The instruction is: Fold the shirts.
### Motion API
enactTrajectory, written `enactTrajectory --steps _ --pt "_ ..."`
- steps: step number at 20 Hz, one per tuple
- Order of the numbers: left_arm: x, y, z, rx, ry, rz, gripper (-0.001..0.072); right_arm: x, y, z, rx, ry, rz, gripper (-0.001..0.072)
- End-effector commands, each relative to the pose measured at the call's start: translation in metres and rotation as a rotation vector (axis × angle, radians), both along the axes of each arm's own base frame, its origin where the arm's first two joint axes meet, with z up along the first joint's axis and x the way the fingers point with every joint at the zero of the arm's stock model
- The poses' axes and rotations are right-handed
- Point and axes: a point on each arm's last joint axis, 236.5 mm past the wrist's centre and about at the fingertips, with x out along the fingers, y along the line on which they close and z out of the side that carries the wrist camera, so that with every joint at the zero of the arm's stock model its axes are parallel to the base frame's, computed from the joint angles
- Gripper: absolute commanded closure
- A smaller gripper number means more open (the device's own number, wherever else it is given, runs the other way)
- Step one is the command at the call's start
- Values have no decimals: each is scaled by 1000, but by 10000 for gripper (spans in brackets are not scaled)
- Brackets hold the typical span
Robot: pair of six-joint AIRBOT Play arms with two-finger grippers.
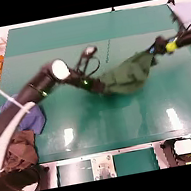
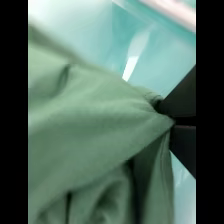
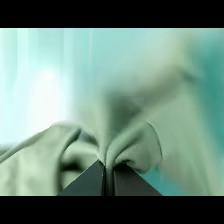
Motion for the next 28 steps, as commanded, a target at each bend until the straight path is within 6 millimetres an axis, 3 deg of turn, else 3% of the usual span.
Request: enactTrajectory --steps 1,3,5,7,8,9,10,12,14,16,18,21,22,23,24,26,28 --pt "43 56 132 114 -363 120 684 0 -4 138 -97 -322 -13 693" --pt "43 81 225 71 -548 185 684 -18 -3 218 -165 -508 -29 692" --pt "26 103 302 -4 -685 232 684 -46 1 287 -225 -671 -53 692" --pt "6 118 345 -67 -756 252 684 -74 7 325 -269 -766 -67 692" --pt "-3 123 350 -78 -761 252 683 -87 13 335 -280 -793 -64 693" --pt "-10 127 342 -57 -733 243 683 -97 18 339 -289 -803 -56 693" --pt "-13 128 324 -19 -680 232 683 -107 23 340 -295 -799 -38 692" --pt "-16 128 270 83 -529 206 682 -116 30 329 -292 -761 -6 692" --pt "-12 120 216 155 -416 174 682 -115 38 307 -260 -707 20 692" --pt "-12 102 164 165 -315 130 683 -110 55 265 -202 -606 76 692" --pt "-17 87 107 169 -204 101 683 -104 77 205 -142 -472 154 692" --pt "-31 86 15 215 -58 97 678 -99 93 100 -67 -260 161 692" --pt "-35 90 -7 223 -19 109 550 -100 93 68 -55 -205 148 692" --pt "-38 95 -24 204 40 140 480 -102 93 35 -43 -147 125 692" --pt "-38 100 -33 175 87 163 480 -106 91 9 -38 -105 104 693" --pt "-27 121 -34 109 170 237 259 -114 88 -28 -36 -42 78 693" --pt "-16 143 -28 52 215 285 262 -119 86 -43 -44 -19 77 693"
